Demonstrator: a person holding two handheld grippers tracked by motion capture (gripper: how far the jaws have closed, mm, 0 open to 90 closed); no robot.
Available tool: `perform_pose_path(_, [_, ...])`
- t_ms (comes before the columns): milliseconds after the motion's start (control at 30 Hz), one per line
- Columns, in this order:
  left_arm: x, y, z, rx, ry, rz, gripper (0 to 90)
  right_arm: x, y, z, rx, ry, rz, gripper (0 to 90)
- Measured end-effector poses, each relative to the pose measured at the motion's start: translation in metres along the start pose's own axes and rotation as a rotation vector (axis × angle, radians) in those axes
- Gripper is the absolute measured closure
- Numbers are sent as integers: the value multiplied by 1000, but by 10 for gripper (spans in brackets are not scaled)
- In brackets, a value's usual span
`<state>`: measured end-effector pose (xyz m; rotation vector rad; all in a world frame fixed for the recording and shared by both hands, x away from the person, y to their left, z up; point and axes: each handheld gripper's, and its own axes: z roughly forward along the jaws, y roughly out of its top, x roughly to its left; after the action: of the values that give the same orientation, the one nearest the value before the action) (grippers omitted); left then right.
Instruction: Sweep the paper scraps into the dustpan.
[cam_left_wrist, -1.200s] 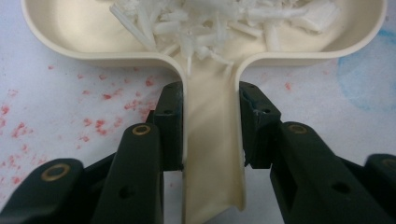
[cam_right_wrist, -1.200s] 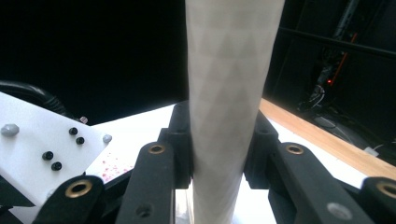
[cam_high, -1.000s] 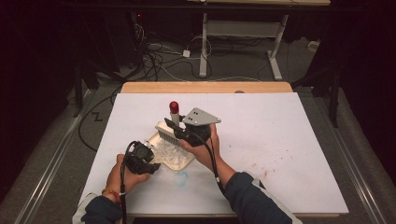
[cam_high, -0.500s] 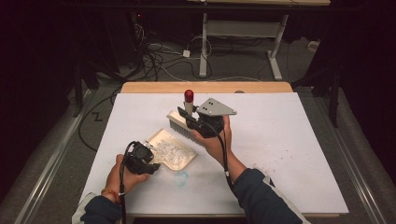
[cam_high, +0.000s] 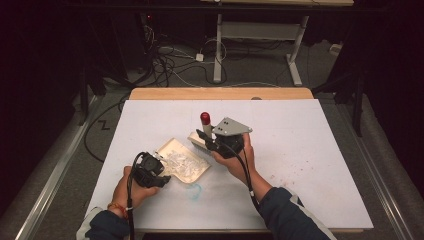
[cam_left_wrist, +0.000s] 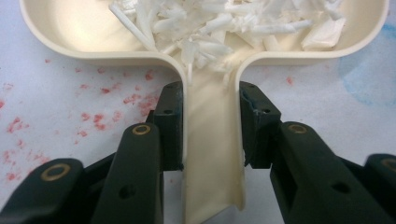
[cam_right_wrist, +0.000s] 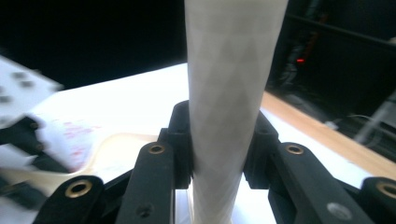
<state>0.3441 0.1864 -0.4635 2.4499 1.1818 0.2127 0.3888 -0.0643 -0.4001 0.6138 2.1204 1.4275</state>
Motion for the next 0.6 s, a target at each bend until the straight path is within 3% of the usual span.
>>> perform_pose_path(33, [0, 0, 0, 1, 0, 1, 632, 3, 0, 0, 7, 29, -1, 703])
perform_pose_path(67, [0, 0, 0, 1, 0, 1, 632, 3, 0, 0, 7, 29, -1, 703])
perform_pose_path(133, [0, -1, 0, 1, 3, 2, 632, 8, 3, -2, -1, 93, -7, 704])
perform_pose_path(233, [0, -1, -1, 1, 4, 0, 632, 9, 5, -5, -7, 97, -16, 704])
perform_pose_path(300, [0, -1, -1, 1, 5, -1, 632, 6, 9, -10, -31, 130, -6, 704])
perform_pose_path(400, [1, -1, -1, 7, 6, 2, 632, 1, 16, -15, -61, 128, -1, 704])
perform_pose_path(600, [2, -2, -2, 4, 1, -6, 632, -6, 24, -13, -67, 103, 5, 703])
